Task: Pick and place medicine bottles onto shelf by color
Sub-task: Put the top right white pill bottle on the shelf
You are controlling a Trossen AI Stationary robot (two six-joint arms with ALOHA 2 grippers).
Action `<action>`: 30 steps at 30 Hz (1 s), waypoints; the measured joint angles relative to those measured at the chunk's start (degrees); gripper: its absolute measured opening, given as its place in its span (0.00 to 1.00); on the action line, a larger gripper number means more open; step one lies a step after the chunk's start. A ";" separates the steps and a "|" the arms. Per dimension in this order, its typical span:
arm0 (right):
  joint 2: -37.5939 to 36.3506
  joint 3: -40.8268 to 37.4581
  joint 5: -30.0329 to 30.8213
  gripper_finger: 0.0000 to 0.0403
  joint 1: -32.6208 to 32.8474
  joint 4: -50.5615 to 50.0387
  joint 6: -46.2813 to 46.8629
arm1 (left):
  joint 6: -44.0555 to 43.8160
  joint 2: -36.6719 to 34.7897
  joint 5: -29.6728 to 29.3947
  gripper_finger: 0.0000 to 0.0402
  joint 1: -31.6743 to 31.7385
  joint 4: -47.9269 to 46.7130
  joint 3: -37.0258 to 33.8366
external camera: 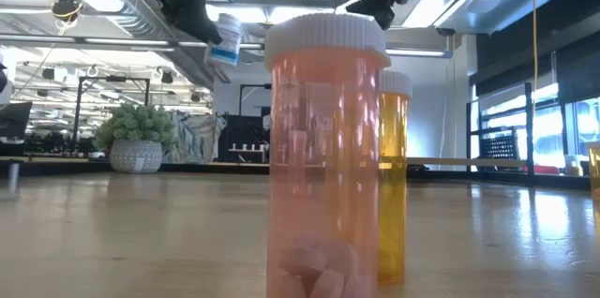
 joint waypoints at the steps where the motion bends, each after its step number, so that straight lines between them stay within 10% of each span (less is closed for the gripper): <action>1: 0.00 0.00 1.47 0.48 0.29 0.82 -0.09 | -0.02 0.52 -0.05 0.35 -0.30 -0.01 0.00; 30: 17.11 16.25 8.29 0.43 9.37 1.68 -5.22 | 1.05 9.61 0.11 0.35 -6.65 9.58 0.07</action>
